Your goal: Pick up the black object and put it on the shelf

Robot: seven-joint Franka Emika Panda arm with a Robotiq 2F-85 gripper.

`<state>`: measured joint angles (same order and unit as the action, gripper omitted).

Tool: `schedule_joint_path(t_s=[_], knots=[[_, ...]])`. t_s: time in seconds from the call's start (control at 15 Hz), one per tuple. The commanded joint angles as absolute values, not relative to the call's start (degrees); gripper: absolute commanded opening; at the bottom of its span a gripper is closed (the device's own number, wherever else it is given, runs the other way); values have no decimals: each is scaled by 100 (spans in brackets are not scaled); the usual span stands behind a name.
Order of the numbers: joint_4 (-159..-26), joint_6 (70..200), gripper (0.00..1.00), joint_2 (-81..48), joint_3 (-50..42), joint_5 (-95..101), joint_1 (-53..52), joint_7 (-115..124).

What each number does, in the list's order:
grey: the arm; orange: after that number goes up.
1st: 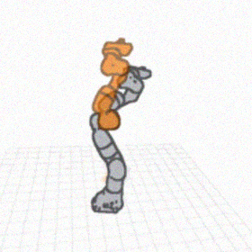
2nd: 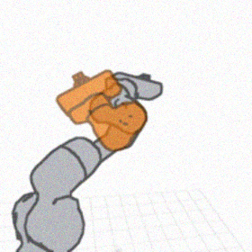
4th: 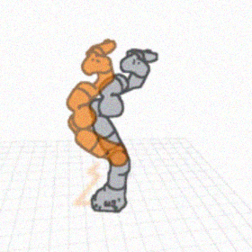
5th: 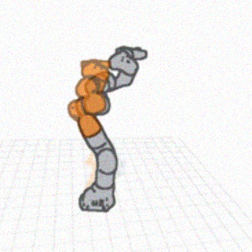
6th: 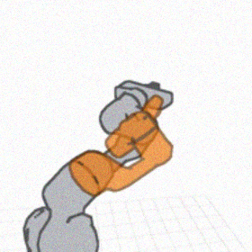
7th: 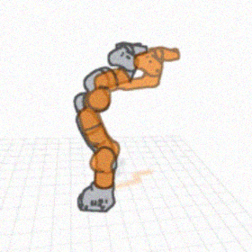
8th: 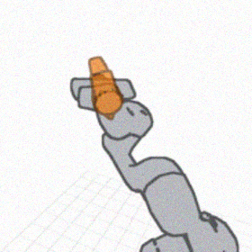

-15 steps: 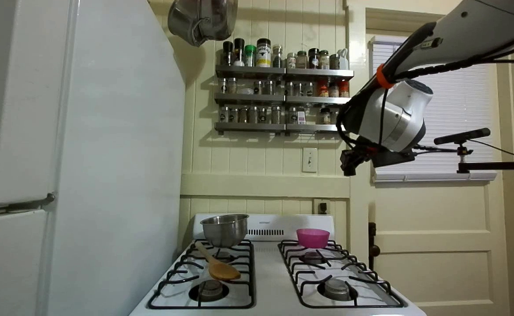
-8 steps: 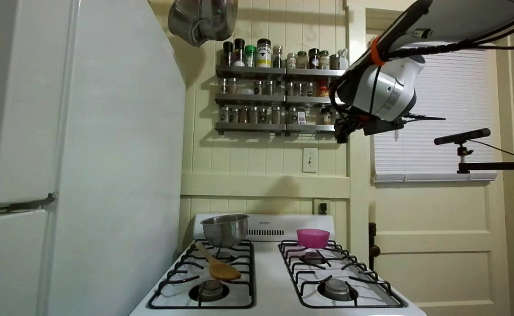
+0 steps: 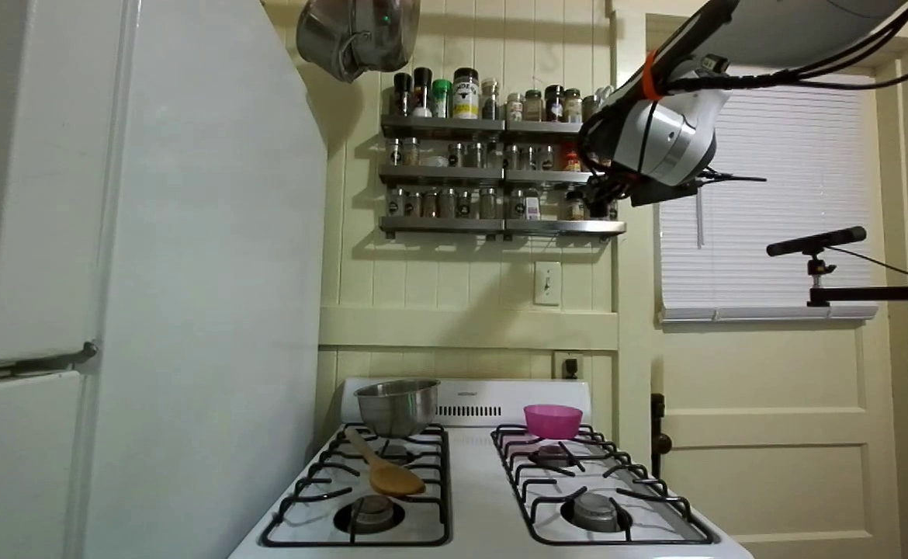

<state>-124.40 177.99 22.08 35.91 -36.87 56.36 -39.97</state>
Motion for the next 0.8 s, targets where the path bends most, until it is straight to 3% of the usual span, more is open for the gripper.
schedule_joint_path(t_s=[0.0,0.07,0.33,0.4,0.73], knots=[[-11848,17673,19,1660,3907,-3376,6009,-3879],[-12178,17799,44,1958,3725,-3575,5796,-3994],[-11931,17799,44,1653,3813,-3482,5899,-3993],[-11915,17799,19,1641,3817,-3479,5899,-3993],[-11719,18067,19,1408,3950,-3157,5992,-4255]])
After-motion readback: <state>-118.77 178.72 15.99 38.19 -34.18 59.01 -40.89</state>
